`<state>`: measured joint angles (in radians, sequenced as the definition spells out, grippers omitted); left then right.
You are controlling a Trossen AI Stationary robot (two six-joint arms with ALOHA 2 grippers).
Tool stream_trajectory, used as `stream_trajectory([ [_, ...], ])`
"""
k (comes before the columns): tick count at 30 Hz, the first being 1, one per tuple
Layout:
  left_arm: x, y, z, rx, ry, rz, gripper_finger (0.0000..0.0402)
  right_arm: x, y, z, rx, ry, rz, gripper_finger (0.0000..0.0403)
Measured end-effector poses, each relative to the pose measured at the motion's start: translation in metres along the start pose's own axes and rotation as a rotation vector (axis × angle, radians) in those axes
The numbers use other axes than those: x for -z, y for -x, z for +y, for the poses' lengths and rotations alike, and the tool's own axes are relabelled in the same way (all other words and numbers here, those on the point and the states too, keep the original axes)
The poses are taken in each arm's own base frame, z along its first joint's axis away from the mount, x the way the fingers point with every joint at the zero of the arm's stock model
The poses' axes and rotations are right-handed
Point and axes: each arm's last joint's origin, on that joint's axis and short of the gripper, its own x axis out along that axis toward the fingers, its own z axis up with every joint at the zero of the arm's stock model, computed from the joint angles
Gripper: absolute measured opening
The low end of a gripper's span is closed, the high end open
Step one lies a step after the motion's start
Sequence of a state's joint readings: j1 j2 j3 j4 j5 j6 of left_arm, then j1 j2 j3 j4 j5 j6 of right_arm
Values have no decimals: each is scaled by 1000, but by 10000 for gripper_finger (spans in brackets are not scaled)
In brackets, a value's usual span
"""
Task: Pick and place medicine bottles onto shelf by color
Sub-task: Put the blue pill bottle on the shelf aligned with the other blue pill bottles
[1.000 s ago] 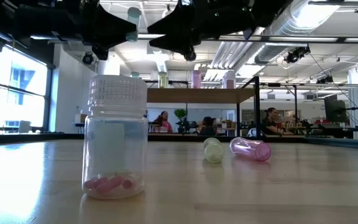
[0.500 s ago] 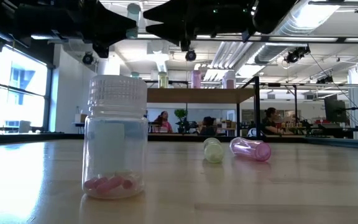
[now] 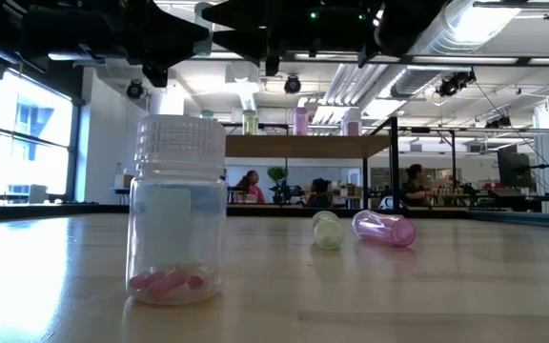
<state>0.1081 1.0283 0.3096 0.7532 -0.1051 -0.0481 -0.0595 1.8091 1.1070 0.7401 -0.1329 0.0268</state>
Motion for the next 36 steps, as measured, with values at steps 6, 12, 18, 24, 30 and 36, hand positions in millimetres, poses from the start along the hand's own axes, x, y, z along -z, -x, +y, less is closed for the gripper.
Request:
stream_trajectory([
  [6, 0, 0, 0, 0, -15, 0, 92, -1, -5, 0, 0, -23, 20, 226],
  [12, 0, 0, 0, -2, -18, 0, 92, -2, -5, 0, 6, -43, 9, 205],
  [18, 0, 0, 0, -4, -26, -1, 92, -2, -5, 0, 1, -45, 2, 157],
  [24, 1, 0, 0, -5, -26, 4, 92, 4, -16, 0, -41, -67, 9, 130],
  [30, 1, 0, 0, -6, -27, 10, 92, 4, -19, 0, -41, -56, 32, 122],
  [36, 1, 0, 0, -6, -26, 10, 92, 5, -19, 0, -41, -65, 43, 124],
])
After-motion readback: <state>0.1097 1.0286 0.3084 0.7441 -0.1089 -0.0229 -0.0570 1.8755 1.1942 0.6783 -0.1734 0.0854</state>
